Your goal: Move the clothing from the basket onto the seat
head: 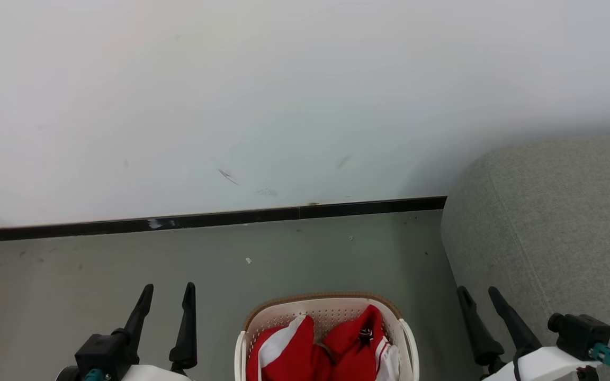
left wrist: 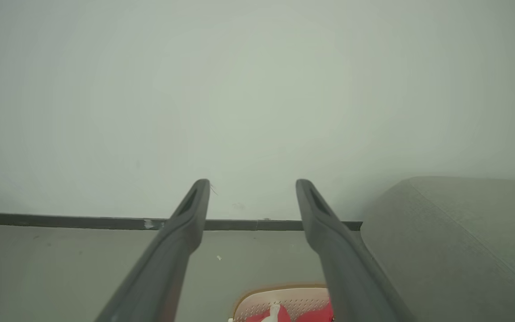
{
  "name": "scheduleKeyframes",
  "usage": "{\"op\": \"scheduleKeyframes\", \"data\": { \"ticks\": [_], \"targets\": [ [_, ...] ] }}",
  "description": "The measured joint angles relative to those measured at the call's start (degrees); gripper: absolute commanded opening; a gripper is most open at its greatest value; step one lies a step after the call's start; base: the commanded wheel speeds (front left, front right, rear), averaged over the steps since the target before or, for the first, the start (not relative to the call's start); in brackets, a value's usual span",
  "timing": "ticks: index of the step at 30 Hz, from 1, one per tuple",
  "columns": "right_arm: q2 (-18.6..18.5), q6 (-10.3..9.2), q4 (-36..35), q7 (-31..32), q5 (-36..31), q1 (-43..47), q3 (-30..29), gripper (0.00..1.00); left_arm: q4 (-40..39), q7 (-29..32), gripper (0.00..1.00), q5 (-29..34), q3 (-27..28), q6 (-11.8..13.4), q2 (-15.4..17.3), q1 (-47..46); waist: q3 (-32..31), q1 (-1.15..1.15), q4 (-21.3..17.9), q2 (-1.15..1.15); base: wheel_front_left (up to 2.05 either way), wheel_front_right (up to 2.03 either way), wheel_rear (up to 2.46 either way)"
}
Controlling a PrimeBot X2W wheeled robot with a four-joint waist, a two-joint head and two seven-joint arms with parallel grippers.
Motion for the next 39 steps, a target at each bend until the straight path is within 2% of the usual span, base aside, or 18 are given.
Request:
{"op": "scheduleKeyframes", "data": {
  "ticks": [21,39],
  "targets": [
    [0.03,0.0,-3.34,-3.77,-17.69,0.91,2.15,1.0,-2.53,-4.38,1.0,16.6,-2.66,3.41,0.49,1.03,-0.09,-0.01,0.1,0.0,0.0,0.0,0.0],
    [0.03,0.0,-3.65,-3.77,-18.06,2.06,1.52,1.0,1.51,-4.39,1.0,14.86,-1.6,3.77,0.37,2.87,0.07,-0.02,-0.12,0.0,0.0,0.0,0.0]
  ]
}}
